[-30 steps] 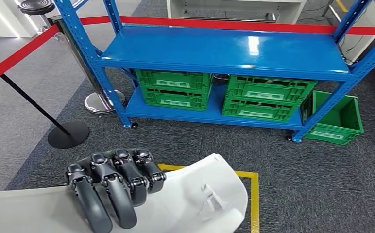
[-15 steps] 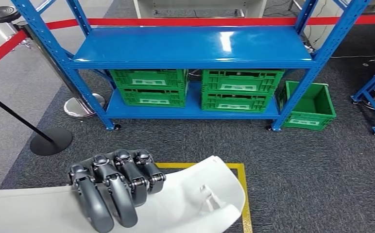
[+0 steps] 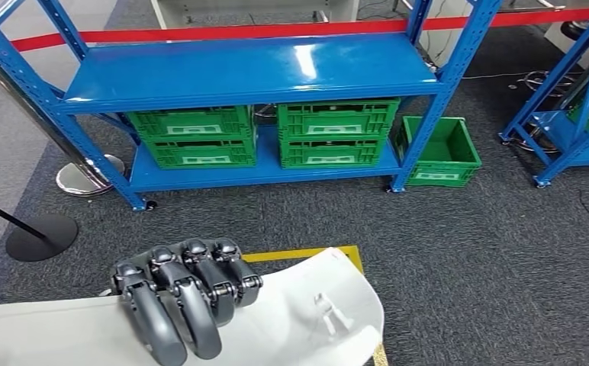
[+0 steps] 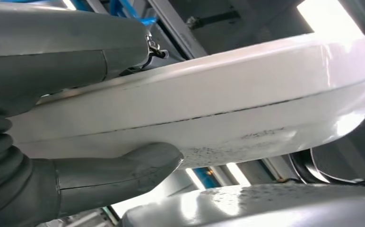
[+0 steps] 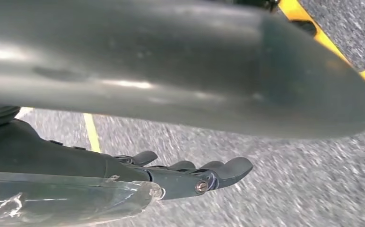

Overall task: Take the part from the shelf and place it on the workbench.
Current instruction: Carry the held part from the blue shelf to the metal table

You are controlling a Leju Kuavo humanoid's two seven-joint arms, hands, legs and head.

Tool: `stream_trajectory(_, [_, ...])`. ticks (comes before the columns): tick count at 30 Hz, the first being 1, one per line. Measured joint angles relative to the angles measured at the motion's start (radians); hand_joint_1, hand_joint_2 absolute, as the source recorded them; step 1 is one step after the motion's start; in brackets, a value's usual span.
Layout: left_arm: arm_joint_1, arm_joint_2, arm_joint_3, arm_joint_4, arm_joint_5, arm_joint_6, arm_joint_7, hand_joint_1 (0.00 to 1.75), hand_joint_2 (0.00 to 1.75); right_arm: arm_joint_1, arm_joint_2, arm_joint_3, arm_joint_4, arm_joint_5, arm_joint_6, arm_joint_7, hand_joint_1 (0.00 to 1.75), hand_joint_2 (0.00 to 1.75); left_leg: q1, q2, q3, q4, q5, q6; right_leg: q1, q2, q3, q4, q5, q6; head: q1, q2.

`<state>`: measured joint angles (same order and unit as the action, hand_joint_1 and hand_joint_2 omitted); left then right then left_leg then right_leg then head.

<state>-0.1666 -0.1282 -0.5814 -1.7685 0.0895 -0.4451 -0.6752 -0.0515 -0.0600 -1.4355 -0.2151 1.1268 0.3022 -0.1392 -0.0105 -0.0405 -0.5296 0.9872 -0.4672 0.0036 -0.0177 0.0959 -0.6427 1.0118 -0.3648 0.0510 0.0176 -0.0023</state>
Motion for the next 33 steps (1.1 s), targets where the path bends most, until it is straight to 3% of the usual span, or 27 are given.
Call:
stream_trajectory(2, [-0.002,-0.002,0.000,0.000,0.005,-0.023,0.000,1.75,1.75,0.002,-0.001,-0.016,-0.001,-0.020,0.001,0.005,0.00,0.00,0.002,0.017,-0.001,-0.005,0.010,0.013,0.001,-0.020,-0.017,0.027,-0.019,0.009,0.002,0.000])
stream_trajectory(5, [-0.001,-0.003,0.002,0.000,0.012,-0.054,0.000,1.75,1.75,-0.005,-0.003,-0.039,-0.002,-0.043,-0.001,0.009,0.00,0.00,0.001,0.046,-0.005,-0.007,0.016,0.022,0.004,-0.073,-0.093,0.206,-0.119,0.016,0.005,0.000])
stream_trajectory(6, [0.002,-0.003,0.003,0.000,0.012,-0.059,0.000,1.75,1.75,-0.007,-0.003,-0.046,-0.003,-0.048,-0.002,0.013,0.00,0.00,0.000,0.057,-0.006,-0.007,0.016,0.023,0.004,-0.080,-0.114,0.262,-0.142,0.018,0.005,0.000])
stream_trajectory(7, [0.005,-0.003,0.005,0.000,0.011,-0.064,0.000,1.75,1.75,-0.007,-0.003,-0.053,-0.003,-0.053,-0.003,0.017,0.00,0.00,-0.001,0.067,-0.007,-0.006,0.016,0.023,0.004,-0.084,-0.118,0.284,-0.148,0.019,0.005,0.000])
stream_trajectory(8, [0.008,-0.003,0.007,0.000,0.011,-0.067,0.000,1.75,1.75,-0.006,-0.003,-0.060,-0.003,-0.057,-0.005,0.022,0.00,0.00,-0.001,0.076,-0.008,-0.006,0.016,0.022,0.004,-0.088,-0.101,0.267,-0.137,0.020,0.005,0.000])
stream_trajectory(11, [0.012,-0.003,0.013,0.000,0.011,-0.075,0.000,1.75,1.75,-0.007,-0.003,-0.077,-0.005,-0.069,-0.013,0.030,0.00,0.00,-0.005,0.101,-0.006,-0.003,0.014,0.016,0.006,-0.123,0.021,0.072,-0.071,0.015,0.005,0.000])
stream_trajectory(13, [0.013,-0.003,0.016,0.000,0.010,-0.077,0.000,1.75,1.75,-0.010,-0.002,-0.086,-0.006,-0.077,-0.019,0.031,0.00,0.00,-0.010,0.113,-0.006,-0.001,0.012,0.006,0.009,-0.136,0.056,0.008,-0.060,0.002,0.003,0.000])
stream_trajectory(15, [0.013,-0.003,0.018,0.000,0.008,-0.076,0.000,1.75,1.75,-0.010,-0.002,-0.094,-0.007,-0.083,-0.025,0.032,0.00,0.00,-0.011,0.124,-0.006,-0.002,0.012,-0.003,0.011,-0.120,0.051,0.008,-0.057,-0.013,0.002,0.000])
stream_trajectory(17, [0.013,-0.003,0.018,0.000,0.006,-0.075,0.000,1.75,1.75,-0.009,-0.002,-0.102,-0.008,-0.089,-0.030,0.034,0.00,0.00,-0.008,0.109,-0.014,0.016,-0.006,-0.016,0.008,-0.105,0.048,0.006,-0.053,-0.024,0.001,0.000])
stream_trajectory(19, [0.013,-0.002,0.018,0.000,0.005,-0.074,0.000,1.75,1.75,-0.013,-0.001,-0.106,-0.008,-0.097,-0.034,0.035,0.00,0.00,-0.004,0.073,-0.055,0.107,-0.063,-0.026,0.005,-0.090,0.044,0.004,-0.048,-0.032,-0.001,0.000])
stream_trajectory(21, [0.013,0.002,0.018,0.001,0.005,-0.070,0.000,1.75,1.75,-0.016,0.001,-0.106,-0.008,-0.104,-0.035,0.034,0.00,0.00,-0.002,0.057,-0.121,0.241,-0.122,-0.029,0.004,-0.073,0.037,0.004,-0.044,-0.036,-0.004,0.000])
stream_trajectory(22, [0.013,0.005,0.018,0.002,0.004,-0.068,0.000,1.75,1.75,-0.017,0.003,-0.107,-0.008,-0.106,-0.034,0.032,0.00,0.00,-0.002,0.055,-0.143,0.281,-0.129,-0.030,0.004,-0.063,0.034,0.004,-0.042,-0.036,-0.004,0.000])
stream_trajectory(23, [0.012,0.008,0.018,0.004,0.004,-0.066,0.000,1.75,1.75,-0.017,0.006,-0.107,-0.008,-0.108,-0.034,0.030,0.00,0.00,-0.001,0.054,-0.148,0.287,-0.118,-0.029,0.004,-0.053,0.032,0.004,-0.040,-0.035,-0.004,0.000])
stream_trajectory(25, [0.007,0.014,0.016,0.007,0.004,-0.065,0.000,1.75,1.75,-0.017,0.013,-0.109,-0.008,-0.112,-0.033,0.025,0.00,0.00,0.002,0.045,-0.106,0.201,-0.052,-0.028,0.003,-0.031,0.031,0.004,-0.036,-0.030,-0.005,0.000])
stream_trajectory(27, [-0.002,0.021,0.015,0.009,0.008,-0.063,0.000,1.75,1.75,-0.021,0.020,-0.111,-0.008,-0.114,-0.033,0.017,0.00,0.00,0.008,0.008,-0.046,0.076,0.000,-0.026,0.004,-0.011,0.026,0.009,-0.033,-0.022,-0.006,0.000])
stream_trajectory(29, [-0.009,0.027,0.012,0.012,0.015,-0.060,0.000,1.75,1.75,-0.021,0.027,-0.113,-0.007,-0.117,-0.033,0.009,0.00,0.00,0.010,-0.018,-0.021,0.017,0.009,-0.020,0.003,0.005,0.016,0.011,-0.028,-0.010,-0.007,0.000])
stream_trajectory(31, [-0.013,0.032,0.007,0.014,0.021,-0.055,0.000,1.75,1.75,-0.016,0.034,-0.114,-0.006,-0.118,-0.032,0.002,0.00,0.00,0.009,-0.006,-0.020,0.010,0.012,-0.007,-0.002,0.015,0.007,0.007,-0.023,0.002,-0.008,0.000])
stream_trajectory(33, [-0.017,0.033,-0.002,0.016,0.026,-0.050,0.000,1.75,1.75,-0.014,0.040,-0.114,-0.005,-0.119,-0.031,-0.004,0.00,0.00,0.009,0.013,-0.019,0.006,0.017,0.006,-0.001,-0.016,-0.013,0.046,-0.050,0.008,-0.003,0.000])
